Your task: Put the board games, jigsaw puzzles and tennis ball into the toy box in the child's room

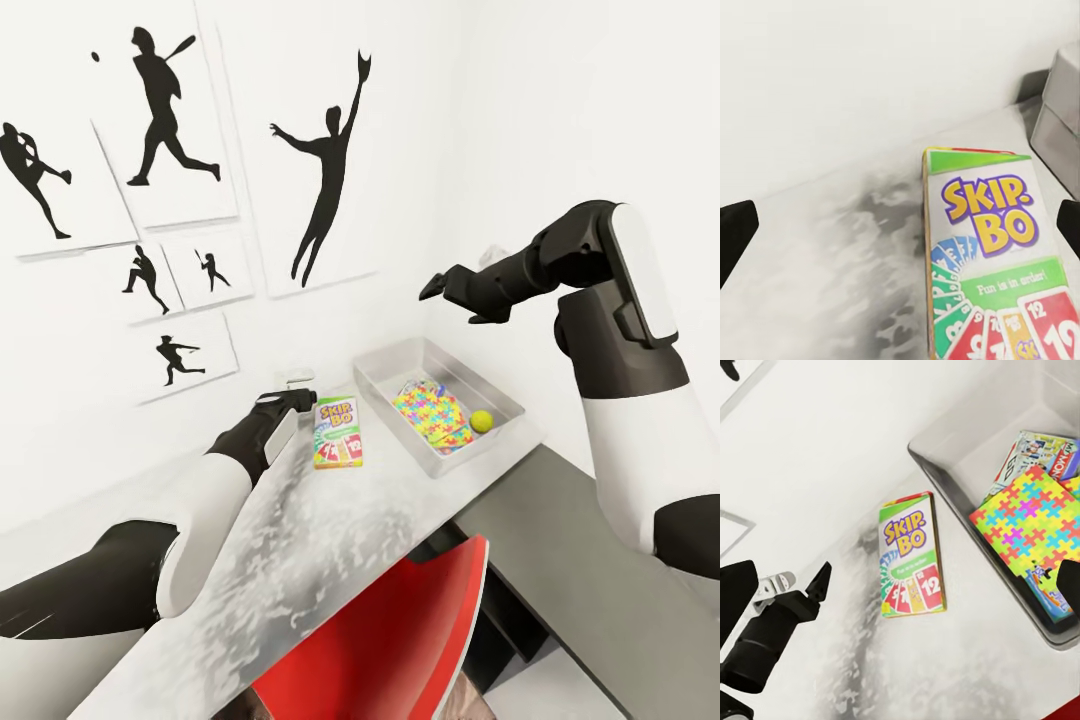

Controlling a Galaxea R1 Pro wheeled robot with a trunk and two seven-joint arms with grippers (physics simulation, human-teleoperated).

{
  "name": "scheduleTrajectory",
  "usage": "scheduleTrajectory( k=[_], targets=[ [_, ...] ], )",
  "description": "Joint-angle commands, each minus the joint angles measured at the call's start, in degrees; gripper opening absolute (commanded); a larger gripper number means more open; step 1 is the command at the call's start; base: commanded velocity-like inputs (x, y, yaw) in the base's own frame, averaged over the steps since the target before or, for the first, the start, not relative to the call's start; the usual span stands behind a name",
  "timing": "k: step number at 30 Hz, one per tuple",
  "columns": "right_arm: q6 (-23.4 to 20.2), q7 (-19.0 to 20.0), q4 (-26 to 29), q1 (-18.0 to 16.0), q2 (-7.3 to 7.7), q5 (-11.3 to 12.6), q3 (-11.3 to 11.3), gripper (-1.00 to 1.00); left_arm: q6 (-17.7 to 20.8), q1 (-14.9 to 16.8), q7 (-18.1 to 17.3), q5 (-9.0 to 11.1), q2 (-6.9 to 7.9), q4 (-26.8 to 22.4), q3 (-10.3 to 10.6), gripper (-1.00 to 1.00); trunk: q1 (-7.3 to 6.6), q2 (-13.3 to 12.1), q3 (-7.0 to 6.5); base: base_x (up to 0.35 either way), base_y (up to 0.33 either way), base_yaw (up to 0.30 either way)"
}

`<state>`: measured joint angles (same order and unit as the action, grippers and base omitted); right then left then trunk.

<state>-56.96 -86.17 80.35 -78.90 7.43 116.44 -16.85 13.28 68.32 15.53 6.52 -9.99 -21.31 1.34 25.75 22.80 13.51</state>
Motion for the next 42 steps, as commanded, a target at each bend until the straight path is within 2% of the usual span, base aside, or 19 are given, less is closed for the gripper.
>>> scheduleTrajectory(
  k=[1,11,19,26,33,42],
  targets=[
    [-0.6,-0.5,0.0,-0.1,-0.07,0.4,-0.1,1.0,0.2,0.0,-0.1,0.6,0.0,-0.1,0.2,1.0,0.04,0.1,0.12,0.0,0.0,0.0],
    [-0.6,-0.5,-0.1,-0.3,-0.24,0.0,0.0,1.0,0.2,0.1,-1.9,0.6,0.0,-0.4,0.2,1.0,0.04,0.1,0.43,0.0,0.0,0.0],
    [-0.6,-0.4,-0.3,-0.3,-0.3,-0.1,0.0,1.0,0.2,0.1,-2.2,0.7,0.0,-0.5,0.2,1.0,0.04,0.1,1.12,0.0,0.0,0.0],
    [-0.6,-0.3,-0.5,-0.3,-0.35,-0.1,0.0,1.0,0.2,0.1,-4.2,0.7,0.0,-0.5,0.2,1.0,0.04,0.1,1.78,0.0,0.0,-0.029],
    [-0.6,-0.3,-0.5,-0.3,-0.35,-0.1,0.0,1.0,0.2,0.0,-4.7,0.7,0.0,-0.5,0.2,1.0,0.04,0.1,2.43,0.0,0.0,-0.059],
    [-0.6,-0.3,-0.5,-0.3,-0.31,-0.1,0.0,1.0,0.2,0.1,-7.9,0.7,0.0,-0.5,0.2,1.0,0.04,0.1,3.28,0.0,0.0,-0.062]
  ],
)
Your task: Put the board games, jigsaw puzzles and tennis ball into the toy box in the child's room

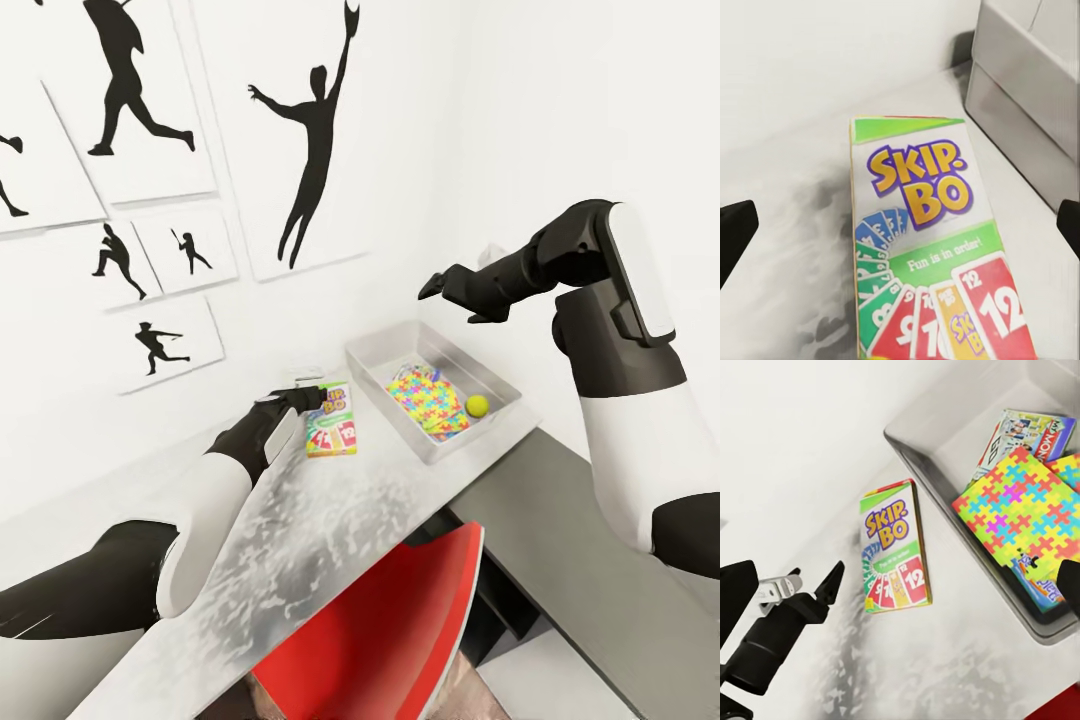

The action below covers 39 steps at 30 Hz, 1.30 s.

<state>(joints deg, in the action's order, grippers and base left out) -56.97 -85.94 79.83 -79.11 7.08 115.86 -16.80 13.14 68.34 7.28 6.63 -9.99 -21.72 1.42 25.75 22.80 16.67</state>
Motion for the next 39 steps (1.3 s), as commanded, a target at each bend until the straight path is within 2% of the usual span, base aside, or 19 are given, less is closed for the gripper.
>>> scheduleTrajectory(
  k=[1,17,39],
  targets=[
    [-0.6,-0.5,0.0,-0.1,0.02,0.5,-0.1,1.0,0.3,0.0,0.2,0.6,-0.01,-0.1,0.2,1.0,0.03,0.1,0.2,0.0,0.0,-0.064],
    [-0.5,-0.5,0.1,-0.1,-0.05,0.5,-0.1,1.0,0.2,0.0,-0.1,0.7,-0.01,0.0,0.2,1.0,0.03,0.1,1.59,0.0,0.0,-0.06],
    [-0.6,-0.5,0.1,-0.1,-0.09,0.5,-0.1,1.0,0.2,0.0,0.2,0.7,-0.01,0.1,0.2,1.0,0.03,0.1,3.48,0.0,0.0,-0.004]
  ],
)
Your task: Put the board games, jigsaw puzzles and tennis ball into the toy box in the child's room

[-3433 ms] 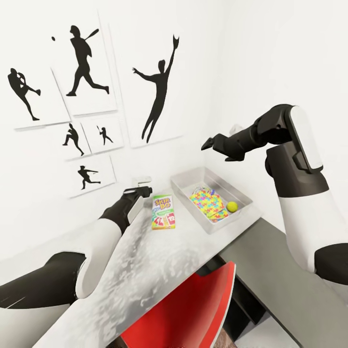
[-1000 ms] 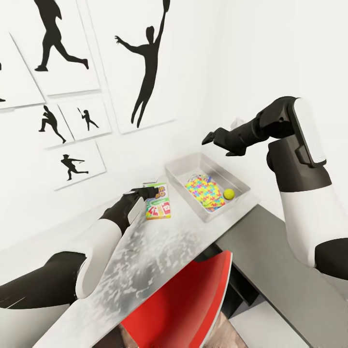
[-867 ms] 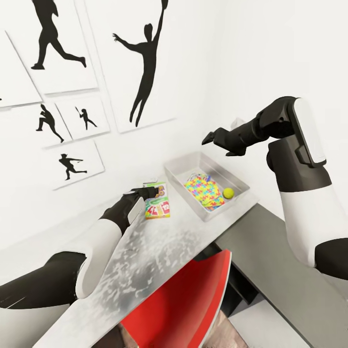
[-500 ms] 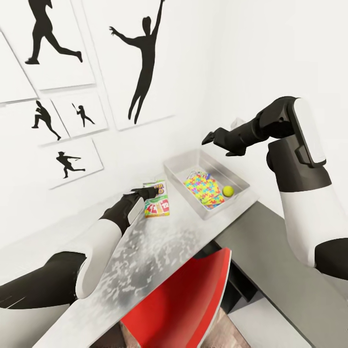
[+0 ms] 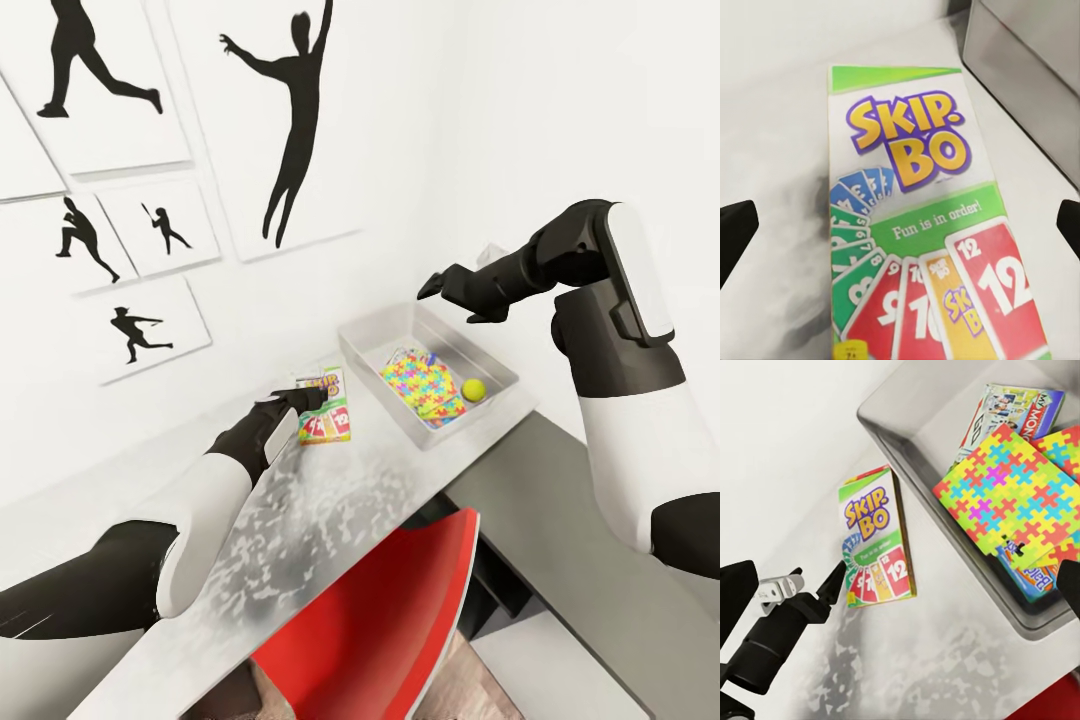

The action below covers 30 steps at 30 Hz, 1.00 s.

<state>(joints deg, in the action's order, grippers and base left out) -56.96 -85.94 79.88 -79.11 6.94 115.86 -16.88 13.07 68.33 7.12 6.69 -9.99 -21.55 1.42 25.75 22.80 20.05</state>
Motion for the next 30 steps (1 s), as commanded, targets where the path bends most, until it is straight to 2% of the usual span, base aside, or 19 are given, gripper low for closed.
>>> scheduleTrajectory(
  k=[1,22,30],
  targets=[
    [-0.6,-0.5,0.0,-0.1,0.06,0.5,-0.1,1.0,0.3,0.0,0.3,0.6,-0.01,-0.1,0.2,1.0,0.03,0.1,0.19,0.0,0.0,0.0],
    [-0.7,-0.5,0.0,-0.1,0.07,0.6,-0.1,1.0,0.2,0.0,0.2,0.5,-0.01,-0.4,0.2,1.0,0.03,0.1,2.0,0.0,0.0,0.0],
    [-0.7,-0.5,0.0,-0.1,0.09,0.6,-0.1,1.0,0.5,0.0,0.0,0.6,-0.01,-2.7,0.2,1.0,0.03,0.1,2.64,0.0,0.0,0.0]
  ],
)
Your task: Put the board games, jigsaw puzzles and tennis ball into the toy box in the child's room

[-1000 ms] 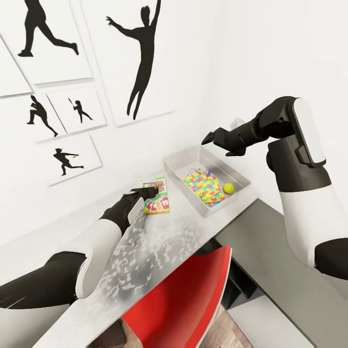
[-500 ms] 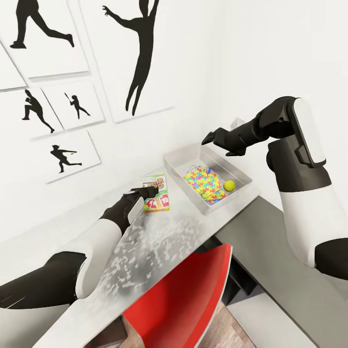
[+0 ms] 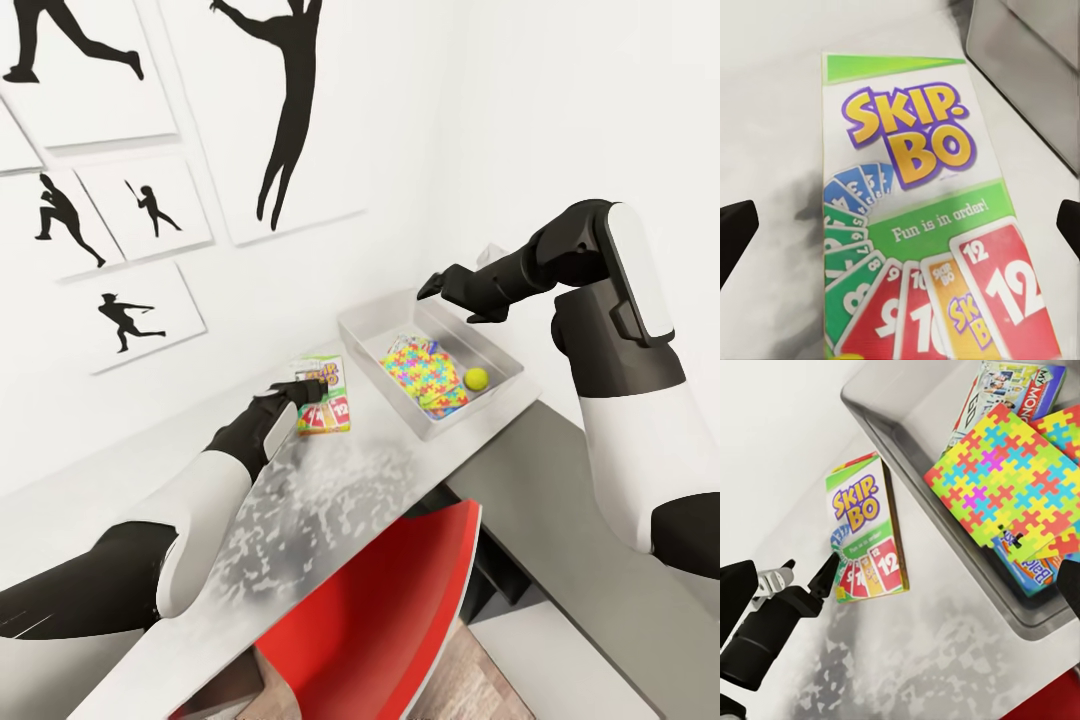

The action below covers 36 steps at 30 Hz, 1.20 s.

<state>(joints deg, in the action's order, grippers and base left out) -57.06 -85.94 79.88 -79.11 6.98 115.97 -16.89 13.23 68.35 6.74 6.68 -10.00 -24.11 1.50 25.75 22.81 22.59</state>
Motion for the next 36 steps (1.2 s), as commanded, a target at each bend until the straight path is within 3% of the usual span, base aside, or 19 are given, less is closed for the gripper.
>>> scheduleTrajectory(
  k=[1,11,15,21,30,36],
  targets=[
    [-0.6,-0.5,0.0,-0.1,0.05,0.5,-0.1,1.0,0.3,0.0,0.3,0.6,0.0,-0.2,0.2,1.0,0.03,0.1,0.14,0.0,0.0,0.0],
    [-0.2,-0.2,0.6,0.3,-0.32,0.3,0.1,1.0,0.0,-0.3,0.6,0.9,0.0,-1.1,0.5,1.0,0.03,0.1,0.24,0.0,0.0,0.0],
    [1.0,1.1,1.9,-1.1,-1.12,1.7,-1.2,1.0,1.3,1.0,0.9,1.1,0.0,-2.4,-0.5,1.0,0.03,0.1,0.24,0.0,0.0,0.0],
    [-1.0,-0.9,1.9,-3.0,-1.37,3.7,-2.2,1.0,2.8,3.0,1.7,1.1,0.0,-2.6,-1.9,1.0,0.03,0.1,0.24,0.0,0.0,0.0],
    [-2.9,-3.8,-0.8,-5.9,-3.46,0.8,-1.8,1.0,2.8,5.9,2.8,1.1,0.0,-2.6,-2.0,1.0,0.03,0.1,0.24,0.0,0.0,0.0],
    [-2.9,-4.1,-2.6,-7.8,-3.76,-1.1,-1.4,1.0,2.9,7.8,2.8,1.1,0.0,-2.7,-2.0,1.0,0.03,0.1,0.24,0.0,0.0,0.0]
  ],
)
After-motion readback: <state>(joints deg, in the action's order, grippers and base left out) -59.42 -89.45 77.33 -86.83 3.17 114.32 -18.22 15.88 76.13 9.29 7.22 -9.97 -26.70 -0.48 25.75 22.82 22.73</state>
